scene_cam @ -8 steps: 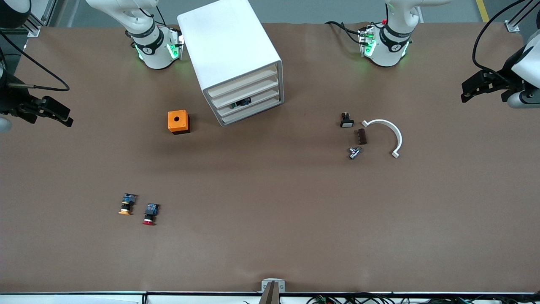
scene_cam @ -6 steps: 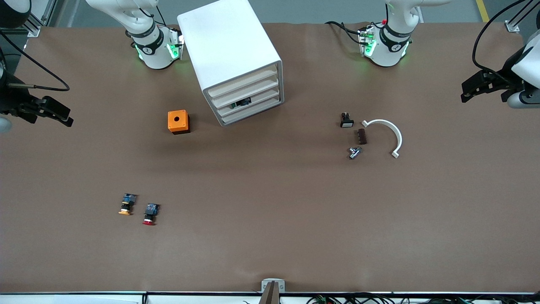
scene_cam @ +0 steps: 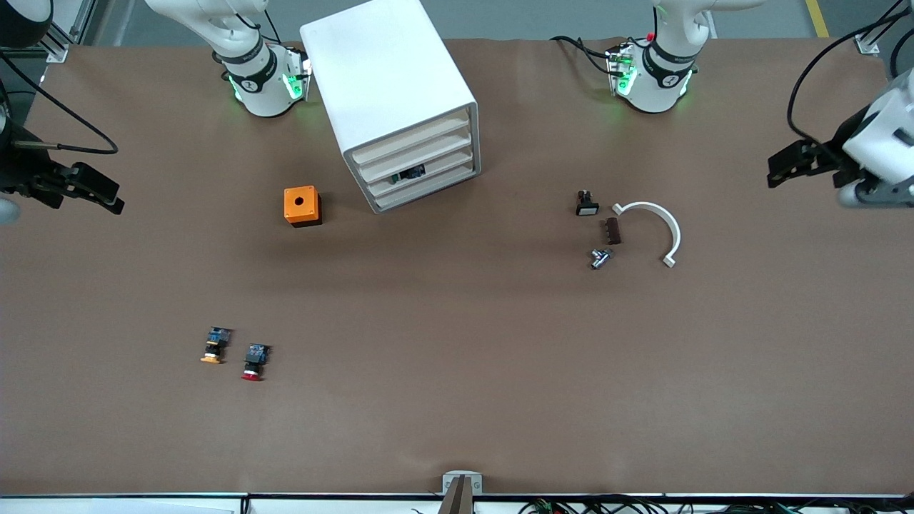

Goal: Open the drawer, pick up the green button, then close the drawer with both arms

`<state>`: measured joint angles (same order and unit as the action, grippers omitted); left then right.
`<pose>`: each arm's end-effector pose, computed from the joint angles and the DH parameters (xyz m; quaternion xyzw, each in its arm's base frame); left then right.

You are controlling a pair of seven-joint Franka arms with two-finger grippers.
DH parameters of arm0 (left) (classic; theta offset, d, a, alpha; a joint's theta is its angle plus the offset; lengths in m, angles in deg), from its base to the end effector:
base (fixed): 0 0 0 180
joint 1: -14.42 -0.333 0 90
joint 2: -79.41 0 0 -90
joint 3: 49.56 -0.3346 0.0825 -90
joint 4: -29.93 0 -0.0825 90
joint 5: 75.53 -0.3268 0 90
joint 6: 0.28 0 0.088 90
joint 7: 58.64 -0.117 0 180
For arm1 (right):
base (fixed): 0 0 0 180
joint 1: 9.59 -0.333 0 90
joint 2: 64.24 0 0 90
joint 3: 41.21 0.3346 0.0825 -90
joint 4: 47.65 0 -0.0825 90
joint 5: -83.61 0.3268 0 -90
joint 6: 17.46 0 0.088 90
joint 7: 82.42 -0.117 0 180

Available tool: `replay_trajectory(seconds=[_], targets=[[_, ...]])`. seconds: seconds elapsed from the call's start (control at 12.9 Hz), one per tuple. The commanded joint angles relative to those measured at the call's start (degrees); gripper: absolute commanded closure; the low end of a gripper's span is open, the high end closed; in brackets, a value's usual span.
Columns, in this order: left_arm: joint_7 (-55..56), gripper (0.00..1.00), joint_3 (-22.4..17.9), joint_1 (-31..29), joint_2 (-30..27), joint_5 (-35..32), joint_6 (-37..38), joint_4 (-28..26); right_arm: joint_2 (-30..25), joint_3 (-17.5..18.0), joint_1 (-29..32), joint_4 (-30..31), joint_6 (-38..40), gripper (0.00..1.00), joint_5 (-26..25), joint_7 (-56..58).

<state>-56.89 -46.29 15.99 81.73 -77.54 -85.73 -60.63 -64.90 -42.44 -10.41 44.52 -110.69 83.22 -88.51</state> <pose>0.4973 -0.0371 0.6027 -0.9974 0.0267 0.0637 0.0201 0.4990 -0.0044 0.6281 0.9983 -0.0565 0.0152 0.0025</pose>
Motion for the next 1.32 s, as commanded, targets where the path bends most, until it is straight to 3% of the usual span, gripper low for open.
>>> replay_trajectory(seconds=[0.0, 0.23, 0.54, 0.93, 1.24], targets=[[-0.2, 0.0, 1.0, 0.5, 6.3, -0.8, 0.8, 2.5, -0.6, 0.2, 0.0, 0.1, 0.4, 0.0, -1.3, -0.6], [2.1, 0.0, 1.0, 2.9, 10.5, 0.0, -2.4, 2.7, -0.5, 0.2, -0.1, 0.2, 0.2, 0.0, -1.3, -0.2], [17.7, 0.0, 1.2, 4.1, 19.7, 4.9, -2.5, 4.8, 1.2, 0.1, 0.3, 0.0, -2.8, 0.0, -3.0, 5.9], [19.9, 0.0, 1.4, 6.1, 26.8, 10.1, -6.7, 5.6, 2.7, -0.1, 1.2, 0.3, -0.4, 0.0, -2.3, 4.9], [38.2, 0.0, 1.4, 11.8, 30.7, 10.3, -6.8, 5.7, 4.9, 0.0, 0.5, -0.1, -0.2, 0.01, -2.2, 3.3]])
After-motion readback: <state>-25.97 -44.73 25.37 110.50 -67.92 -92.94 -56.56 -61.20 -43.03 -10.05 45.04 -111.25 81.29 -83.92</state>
